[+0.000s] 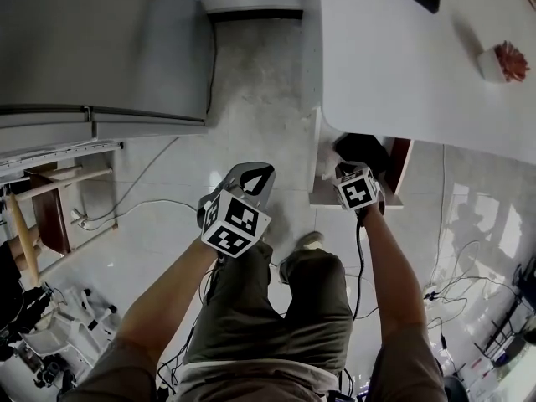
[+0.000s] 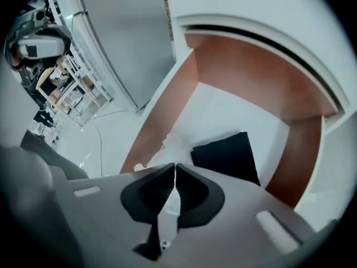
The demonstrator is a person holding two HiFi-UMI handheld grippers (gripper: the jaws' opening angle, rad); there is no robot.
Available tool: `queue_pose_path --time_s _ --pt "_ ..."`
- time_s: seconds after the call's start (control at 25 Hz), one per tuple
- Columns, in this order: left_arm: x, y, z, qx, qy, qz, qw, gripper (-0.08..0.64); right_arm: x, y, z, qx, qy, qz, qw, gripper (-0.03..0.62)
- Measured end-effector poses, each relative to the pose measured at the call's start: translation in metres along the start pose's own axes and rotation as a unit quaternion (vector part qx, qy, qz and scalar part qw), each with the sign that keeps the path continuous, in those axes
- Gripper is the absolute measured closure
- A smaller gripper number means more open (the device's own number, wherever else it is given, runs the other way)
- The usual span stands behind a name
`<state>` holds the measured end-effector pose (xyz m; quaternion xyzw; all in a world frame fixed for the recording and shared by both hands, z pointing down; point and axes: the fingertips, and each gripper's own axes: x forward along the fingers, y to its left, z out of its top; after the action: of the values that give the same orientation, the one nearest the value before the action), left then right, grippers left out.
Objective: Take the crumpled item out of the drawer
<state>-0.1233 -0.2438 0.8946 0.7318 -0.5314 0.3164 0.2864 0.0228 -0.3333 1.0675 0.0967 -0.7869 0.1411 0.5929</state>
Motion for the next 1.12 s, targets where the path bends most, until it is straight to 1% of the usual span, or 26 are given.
queue_pose_path --time_s 0.12,0.28,0.48,0.68,0.8,0.92,1.0,1.12 --pt "-0.019 -0.008 0.016 0.005 -0.004 -0.006 1.0 0.56 -0.041 -0.002 0.002 0.036 -0.023 -0.01 0.999 0.557" --pt "-0.047 -0.018 0.042 0.015 -0.014 -0.015 0.9997 0.56 -0.105 -0.004 0.013 0.079 -0.066 -0.02 0.995 0.557" --pt "-0.083 -0.023 0.076 0.026 -0.026 -0.016 0.9992 0.56 -0.188 0.003 0.037 0.097 -0.121 -0.033 0.987 0.557" --pt "-0.124 -0.028 0.114 0.035 -0.047 -0.012 0.9982 0.56 -0.272 0.018 0.061 0.085 -0.172 -0.047 0.98 0.557" --pt "-0.149 -0.025 0.132 0.039 -0.056 -0.001 0.9977 0.56 -0.32 0.03 0.075 0.087 -0.205 -0.053 0.973 0.555" --pt "-0.176 -0.018 0.148 0.025 -0.068 0.017 0.9972 0.56 -0.369 0.042 0.088 0.098 -0.24 -0.06 0.964 0.555" --pt "-0.196 -0.018 0.16 0.021 -0.075 0.024 0.9967 0.56 -0.402 0.05 0.096 0.104 -0.264 -0.066 0.957 0.555" --pt "-0.227 -0.025 0.184 0.036 -0.09 0.029 0.9948 0.56 -0.452 0.06 0.106 0.105 -0.298 -0.076 0.946 0.557"
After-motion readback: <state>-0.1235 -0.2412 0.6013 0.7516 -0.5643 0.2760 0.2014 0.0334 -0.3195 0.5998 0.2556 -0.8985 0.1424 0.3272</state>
